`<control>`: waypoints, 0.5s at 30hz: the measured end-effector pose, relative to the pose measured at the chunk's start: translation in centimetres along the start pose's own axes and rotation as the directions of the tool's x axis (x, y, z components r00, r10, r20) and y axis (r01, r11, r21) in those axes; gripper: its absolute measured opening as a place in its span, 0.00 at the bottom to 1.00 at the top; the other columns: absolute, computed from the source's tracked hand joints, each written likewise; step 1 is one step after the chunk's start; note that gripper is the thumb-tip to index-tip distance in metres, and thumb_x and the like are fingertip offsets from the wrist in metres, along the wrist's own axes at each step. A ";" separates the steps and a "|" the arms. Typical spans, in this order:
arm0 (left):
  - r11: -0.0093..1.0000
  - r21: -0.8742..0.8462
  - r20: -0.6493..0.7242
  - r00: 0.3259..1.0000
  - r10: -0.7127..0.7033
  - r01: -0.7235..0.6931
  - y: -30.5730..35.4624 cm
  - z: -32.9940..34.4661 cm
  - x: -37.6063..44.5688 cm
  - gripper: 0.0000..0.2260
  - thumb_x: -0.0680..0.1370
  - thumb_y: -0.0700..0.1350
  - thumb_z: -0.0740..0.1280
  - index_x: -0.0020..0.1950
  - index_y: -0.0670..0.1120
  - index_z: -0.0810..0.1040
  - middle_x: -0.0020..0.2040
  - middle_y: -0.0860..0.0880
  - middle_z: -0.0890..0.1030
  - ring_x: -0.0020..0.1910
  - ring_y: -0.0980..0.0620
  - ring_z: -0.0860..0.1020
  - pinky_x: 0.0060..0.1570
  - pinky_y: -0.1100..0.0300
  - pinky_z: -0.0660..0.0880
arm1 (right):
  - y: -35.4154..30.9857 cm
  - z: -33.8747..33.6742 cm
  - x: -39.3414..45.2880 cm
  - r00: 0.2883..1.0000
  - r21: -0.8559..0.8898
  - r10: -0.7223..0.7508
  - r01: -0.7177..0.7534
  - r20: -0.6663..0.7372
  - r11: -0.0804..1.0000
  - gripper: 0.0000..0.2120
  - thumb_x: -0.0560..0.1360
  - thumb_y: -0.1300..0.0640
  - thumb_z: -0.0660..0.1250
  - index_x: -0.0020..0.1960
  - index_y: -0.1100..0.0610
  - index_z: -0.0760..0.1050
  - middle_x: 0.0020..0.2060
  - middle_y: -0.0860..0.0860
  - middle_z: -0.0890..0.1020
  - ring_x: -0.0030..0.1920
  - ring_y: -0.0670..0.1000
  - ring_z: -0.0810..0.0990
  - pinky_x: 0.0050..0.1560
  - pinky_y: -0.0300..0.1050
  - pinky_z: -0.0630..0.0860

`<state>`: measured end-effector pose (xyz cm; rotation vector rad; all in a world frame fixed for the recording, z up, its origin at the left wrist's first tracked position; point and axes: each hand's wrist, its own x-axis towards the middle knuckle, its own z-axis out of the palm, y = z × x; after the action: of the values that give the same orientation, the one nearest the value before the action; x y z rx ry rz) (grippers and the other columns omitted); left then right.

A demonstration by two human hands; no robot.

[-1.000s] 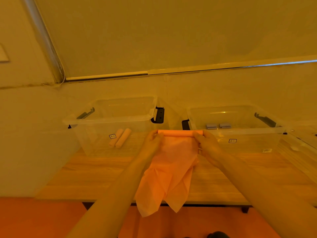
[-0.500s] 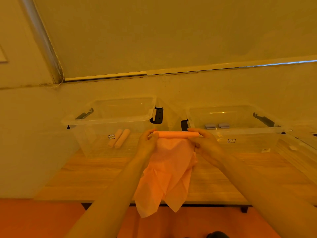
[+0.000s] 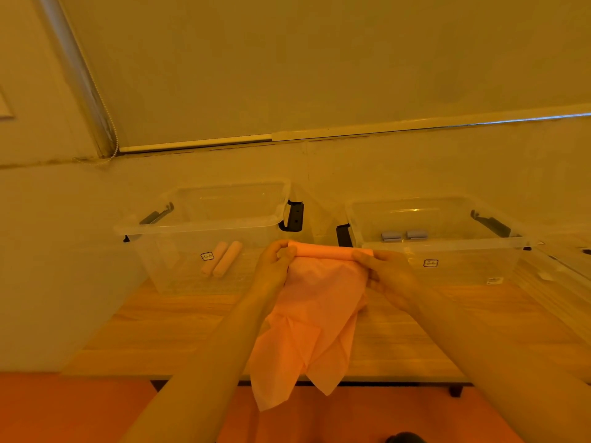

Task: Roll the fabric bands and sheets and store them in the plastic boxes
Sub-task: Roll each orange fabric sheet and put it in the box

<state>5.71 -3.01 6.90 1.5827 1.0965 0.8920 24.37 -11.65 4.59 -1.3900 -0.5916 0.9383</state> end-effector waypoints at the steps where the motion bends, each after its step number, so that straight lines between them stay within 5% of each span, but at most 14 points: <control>1: 1.000 -0.006 -0.007 1.000 -0.002 0.002 0.0 0.0 0.0 0.12 0.81 0.52 0.60 0.63 0.53 0.73 0.64 0.47 0.74 0.61 0.45 0.74 0.58 0.45 0.76 | 0.0 0.0 0.0 1.000 -0.010 -0.010 0.010 0.005 1.000 0.19 0.73 0.55 0.72 0.62 0.56 0.74 0.57 0.56 0.80 0.56 0.56 0.80 0.56 0.55 0.79; 3: 1.000 -0.006 -0.027 0.999 -0.019 0.019 0.1 0.1 0.0 0.12 0.81 0.51 0.60 0.63 0.52 0.74 0.63 0.48 0.74 0.60 0.46 0.74 0.58 0.45 0.76 | -0.1 0.0 0.0 0.999 -0.018 -0.042 0.042 0.017 0.999 0.13 0.74 0.56 0.71 0.58 0.53 0.76 0.55 0.56 0.81 0.53 0.55 0.81 0.52 0.52 0.81; 8: 0.997 0.007 -0.051 0.996 -0.079 0.080 0.2 0.3 -0.1 0.14 0.81 0.52 0.60 0.64 0.50 0.73 0.62 0.48 0.74 0.58 0.48 0.73 0.48 0.56 0.76 | -0.1 0.3 0.0 0.998 -0.026 -0.067 0.067 -0.001 0.997 0.20 0.73 0.53 0.71 0.64 0.53 0.74 0.58 0.54 0.79 0.57 0.56 0.78 0.55 0.54 0.79; 15: 0.993 0.047 -0.021 0.994 -0.109 0.110 -0.1 0.3 0.1 0.19 0.81 0.51 0.60 0.71 0.47 0.69 0.69 0.45 0.71 0.66 0.44 0.71 0.65 0.46 0.70 | -0.1 0.4 -0.2 0.999 0.049 -0.044 0.043 0.014 0.998 0.19 0.75 0.60 0.68 0.66 0.57 0.73 0.56 0.55 0.79 0.56 0.55 0.78 0.56 0.52 0.79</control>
<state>6.00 -2.99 6.72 1.5406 1.2140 0.8134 23.98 -11.62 4.77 -1.3227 -0.6046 0.9237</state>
